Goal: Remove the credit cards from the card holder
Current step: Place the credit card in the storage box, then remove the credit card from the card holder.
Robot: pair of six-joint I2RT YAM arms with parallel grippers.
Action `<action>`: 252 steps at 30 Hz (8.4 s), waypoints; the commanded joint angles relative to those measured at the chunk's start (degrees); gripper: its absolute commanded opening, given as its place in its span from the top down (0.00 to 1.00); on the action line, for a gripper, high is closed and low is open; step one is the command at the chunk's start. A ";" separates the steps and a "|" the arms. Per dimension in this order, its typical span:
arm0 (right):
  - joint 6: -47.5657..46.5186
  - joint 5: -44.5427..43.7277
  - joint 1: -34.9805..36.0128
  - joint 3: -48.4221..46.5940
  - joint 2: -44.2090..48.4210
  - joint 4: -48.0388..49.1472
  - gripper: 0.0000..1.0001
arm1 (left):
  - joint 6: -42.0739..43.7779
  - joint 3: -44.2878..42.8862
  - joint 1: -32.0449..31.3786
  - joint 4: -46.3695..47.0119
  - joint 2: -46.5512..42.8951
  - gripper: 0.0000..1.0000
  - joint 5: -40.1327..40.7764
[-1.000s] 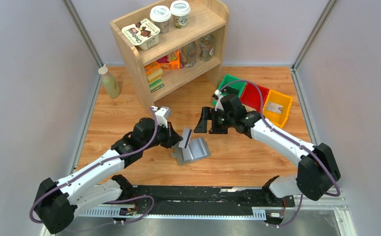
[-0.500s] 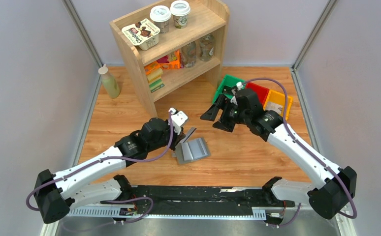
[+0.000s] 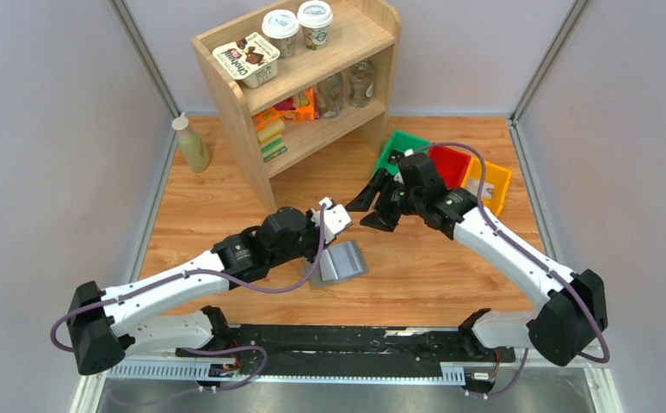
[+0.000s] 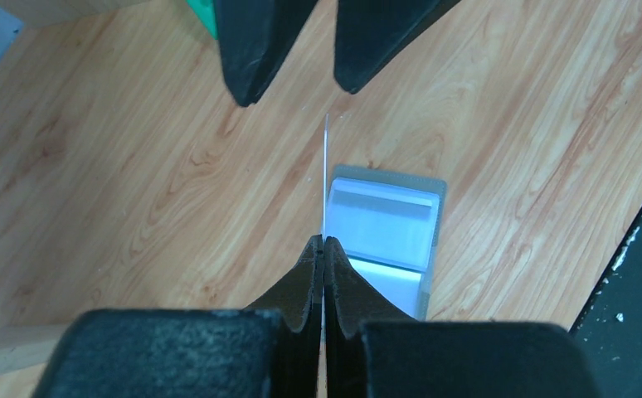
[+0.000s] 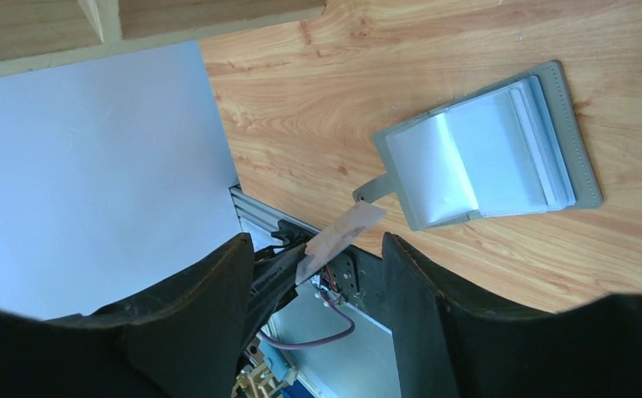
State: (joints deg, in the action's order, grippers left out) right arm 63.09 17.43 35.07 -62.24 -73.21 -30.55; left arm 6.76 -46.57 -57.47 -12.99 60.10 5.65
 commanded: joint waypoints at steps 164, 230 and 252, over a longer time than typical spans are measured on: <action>-27.05 -9.34 10.63 15.13 -10.37 19.12 0.42 | -58.44 11.41 13.88 1.65 21.91 0.65 -9.87; -33.30 -15.85 14.59 2.47 -22.24 10.77 0.37 | -59.50 18.79 17.04 4.47 12.85 0.66 -8.73; -34.79 -20.60 16.52 0.01 -24.70 7.25 0.33 | -58.97 18.35 17.83 5.44 14.17 0.66 -9.78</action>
State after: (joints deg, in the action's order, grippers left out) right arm 29.06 -2.61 51.16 -60.40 -96.68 -23.55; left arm -53.41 -27.49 -40.10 -7.46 73.10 -4.95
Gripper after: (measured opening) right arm 0.676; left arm 0.335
